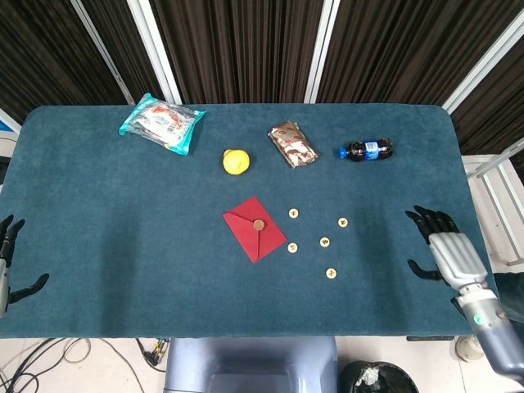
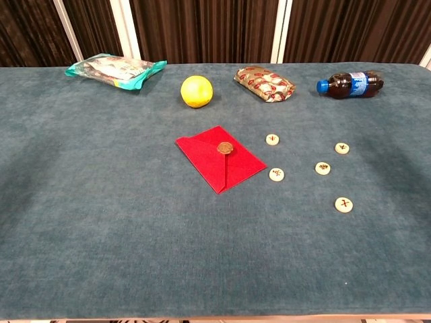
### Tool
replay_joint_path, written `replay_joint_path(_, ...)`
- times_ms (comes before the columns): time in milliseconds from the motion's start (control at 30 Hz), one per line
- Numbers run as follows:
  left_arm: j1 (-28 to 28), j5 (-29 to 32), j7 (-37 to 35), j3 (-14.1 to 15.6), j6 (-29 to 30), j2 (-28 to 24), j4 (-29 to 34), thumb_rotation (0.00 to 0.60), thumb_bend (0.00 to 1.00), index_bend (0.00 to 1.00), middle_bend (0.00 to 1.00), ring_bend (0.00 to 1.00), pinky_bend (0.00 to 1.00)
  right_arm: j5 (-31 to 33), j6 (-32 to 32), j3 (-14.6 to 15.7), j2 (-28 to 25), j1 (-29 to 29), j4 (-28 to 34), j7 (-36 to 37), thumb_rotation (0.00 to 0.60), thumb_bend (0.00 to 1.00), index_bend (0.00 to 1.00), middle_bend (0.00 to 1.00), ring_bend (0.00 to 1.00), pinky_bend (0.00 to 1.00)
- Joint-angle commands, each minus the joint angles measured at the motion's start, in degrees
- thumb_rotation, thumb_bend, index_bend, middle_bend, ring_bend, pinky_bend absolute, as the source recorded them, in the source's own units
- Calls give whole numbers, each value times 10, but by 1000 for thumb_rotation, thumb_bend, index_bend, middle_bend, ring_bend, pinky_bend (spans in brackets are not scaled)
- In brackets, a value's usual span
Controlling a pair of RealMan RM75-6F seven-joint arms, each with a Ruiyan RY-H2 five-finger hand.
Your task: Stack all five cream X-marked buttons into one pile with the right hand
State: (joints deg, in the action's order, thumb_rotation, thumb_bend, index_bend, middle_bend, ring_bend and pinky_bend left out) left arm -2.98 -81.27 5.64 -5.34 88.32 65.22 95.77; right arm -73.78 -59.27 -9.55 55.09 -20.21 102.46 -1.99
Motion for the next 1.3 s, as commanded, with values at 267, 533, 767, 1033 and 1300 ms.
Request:
replay_joint_path(267,0,8,-2,-4,-2,-1,0,600,150,99,0,0,0,158,110,-33,117,-115,-127,-78,600,406,150,0,0,0)
replay_joint_path(533,-1,11,1,-5,-3,0,-1,600,173,99,0,0,0,210,153,-32,196,-154,-228,-76,600,407,236,0,0,0)
replay_joint_path(767,-1,13,0,-6,-4,0,-2,600,173,99,0,0,0,224,177,-29,248,-174,-302,-62,600,407,302,0,0,0)
replay_joint_path(1033,-2,13,3,-5,-5,1,-2,600,173,99,0,0,0,237,195,-31,286,-193,-347,-55,600,407,352,0,0,0)
replay_joint_path(1300,-3,16,2,-6,-7,1,-2,600,173,99,0,0,0,229,193,-31,313,-204,-366,-53,600,407,379,0,0,0)
